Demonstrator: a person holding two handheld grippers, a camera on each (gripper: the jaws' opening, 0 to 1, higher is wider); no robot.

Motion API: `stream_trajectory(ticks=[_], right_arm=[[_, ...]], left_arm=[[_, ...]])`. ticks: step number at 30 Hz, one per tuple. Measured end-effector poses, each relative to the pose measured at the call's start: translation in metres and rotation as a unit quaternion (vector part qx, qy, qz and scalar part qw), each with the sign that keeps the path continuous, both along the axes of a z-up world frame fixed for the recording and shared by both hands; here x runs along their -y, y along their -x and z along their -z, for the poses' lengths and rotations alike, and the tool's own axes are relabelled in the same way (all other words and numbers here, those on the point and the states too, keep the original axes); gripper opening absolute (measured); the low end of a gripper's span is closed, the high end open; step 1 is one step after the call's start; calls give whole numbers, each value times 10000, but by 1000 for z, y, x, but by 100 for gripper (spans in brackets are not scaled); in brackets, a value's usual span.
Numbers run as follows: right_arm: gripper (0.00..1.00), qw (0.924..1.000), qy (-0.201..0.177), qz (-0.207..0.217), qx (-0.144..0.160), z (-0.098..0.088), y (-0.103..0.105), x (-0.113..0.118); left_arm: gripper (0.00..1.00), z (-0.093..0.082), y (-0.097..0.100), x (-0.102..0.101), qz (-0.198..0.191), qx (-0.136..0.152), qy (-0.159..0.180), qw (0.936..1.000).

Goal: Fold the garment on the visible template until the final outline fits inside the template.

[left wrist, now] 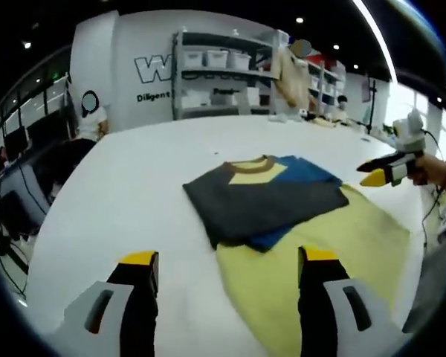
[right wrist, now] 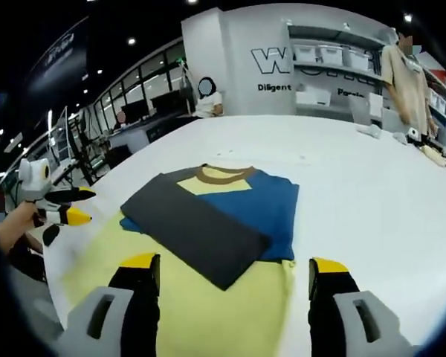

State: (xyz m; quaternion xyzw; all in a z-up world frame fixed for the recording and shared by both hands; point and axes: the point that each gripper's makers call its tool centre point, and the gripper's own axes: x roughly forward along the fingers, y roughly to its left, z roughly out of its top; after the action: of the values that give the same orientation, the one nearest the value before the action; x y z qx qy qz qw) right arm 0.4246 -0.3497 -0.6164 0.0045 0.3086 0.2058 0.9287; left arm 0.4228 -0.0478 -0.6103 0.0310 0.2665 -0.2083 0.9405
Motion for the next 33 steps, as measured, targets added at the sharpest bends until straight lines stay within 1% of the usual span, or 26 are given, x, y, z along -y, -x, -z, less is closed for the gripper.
stream_trajectory(ticks=[1, 3, 5, 6, 10, 13, 18, 22, 26, 30, 33], right_arm=[[87, 10000, -11, -4, 3, -1, 2, 0], [92, 9999, -64, -69, -40, -2, 12, -3], [97, 9999, -60, -90, -62, -3, 21, -4], [99, 9999, -44, -87, -59, -3, 23, -4], [99, 9998, 56, -177, -86, -2, 35, -6], [99, 9997, 78, -225, -71, -5, 45, -8], [99, 9995, 146, -283, -92, -6, 61, -7], [99, 9992, 208, -320, -110, -7, 72, -3], [99, 9991, 242, -333, -143, -5, 83, -1], [99, 9987, 251, -374, -218, -1, 94, 0], [99, 9985, 253, -406, -274, 3, 101, 2]], left_arm=[[89, -1, 1, 0, 8, 0, -4, 10000], [93, -4, 9, 0, 77, -33, -88, 9999], [99, -5, 14, 0, 167, -26, -205, 9996], [99, -5, 16, 1, 190, -15, -225, 9996], [99, -5, 25, 1, 264, -79, -335, 9991], [99, -7, 33, -1, 265, -67, -431, 9987], [99, -10, 46, 0, 294, -59, -479, 9984], [99, -7, 57, 0, 289, -157, -493, 9982], [99, -5, 72, 1, 317, -219, -522, 9979], [99, 1, 86, 4, 470, -350, -667, 9960], [98, 3, 93, 5, 467, -375, -657, 9960]])
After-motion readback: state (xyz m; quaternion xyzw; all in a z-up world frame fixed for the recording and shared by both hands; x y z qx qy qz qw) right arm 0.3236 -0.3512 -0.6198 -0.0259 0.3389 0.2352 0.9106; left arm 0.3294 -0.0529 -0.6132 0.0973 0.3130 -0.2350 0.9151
